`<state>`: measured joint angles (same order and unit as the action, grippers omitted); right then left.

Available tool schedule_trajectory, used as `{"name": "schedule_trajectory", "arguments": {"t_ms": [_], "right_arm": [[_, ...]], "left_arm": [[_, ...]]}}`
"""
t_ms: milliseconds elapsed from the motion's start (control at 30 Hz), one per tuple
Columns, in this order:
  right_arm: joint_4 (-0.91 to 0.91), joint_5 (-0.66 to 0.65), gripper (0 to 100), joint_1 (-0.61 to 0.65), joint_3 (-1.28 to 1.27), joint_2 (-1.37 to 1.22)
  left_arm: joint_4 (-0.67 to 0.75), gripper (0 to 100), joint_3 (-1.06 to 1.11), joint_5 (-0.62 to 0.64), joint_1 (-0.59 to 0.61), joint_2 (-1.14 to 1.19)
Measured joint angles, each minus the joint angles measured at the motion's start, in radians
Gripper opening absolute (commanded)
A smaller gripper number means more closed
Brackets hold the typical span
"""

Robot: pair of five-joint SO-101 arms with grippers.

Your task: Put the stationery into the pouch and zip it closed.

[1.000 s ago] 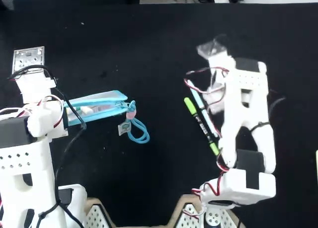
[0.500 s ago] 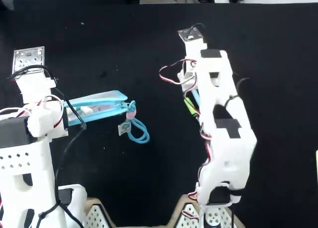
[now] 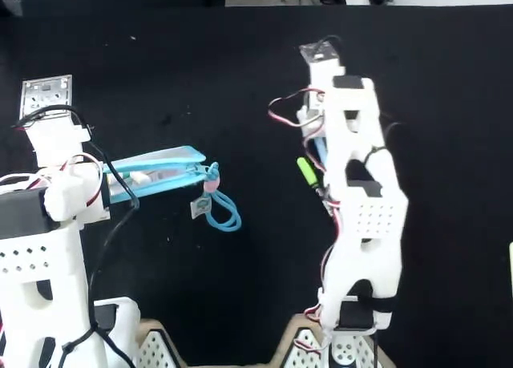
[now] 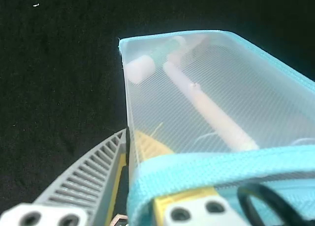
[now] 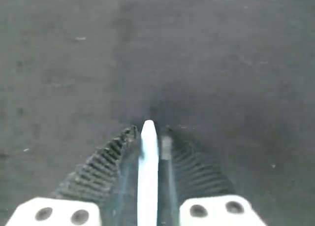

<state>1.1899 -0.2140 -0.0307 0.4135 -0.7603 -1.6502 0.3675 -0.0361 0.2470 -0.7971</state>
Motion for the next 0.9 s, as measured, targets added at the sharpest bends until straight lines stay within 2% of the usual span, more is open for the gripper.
{"name": "schedule_trajectory", "arguments": {"t_ms": [167,400,733,900], "right_arm": [[0.115,-0.003,1.1,0.006,-0.002,0.086],[0.227,-0.005,1.1,0.005,-0.061,0.382],[0.123,-0.006,1.1,0.015,-0.542,0.962],[0.074,-0.005,1.1,0.083,-0.715,1.298]], "left_arm": [[0.000,3,0.000,0.000,0.000,0.000],[0.000,3,0.000,0.000,0.000,0.000],[0.000,3,0.000,0.000,0.000,0.000],[0.000,3,0.000,0.000,0.000,0.000]]}}
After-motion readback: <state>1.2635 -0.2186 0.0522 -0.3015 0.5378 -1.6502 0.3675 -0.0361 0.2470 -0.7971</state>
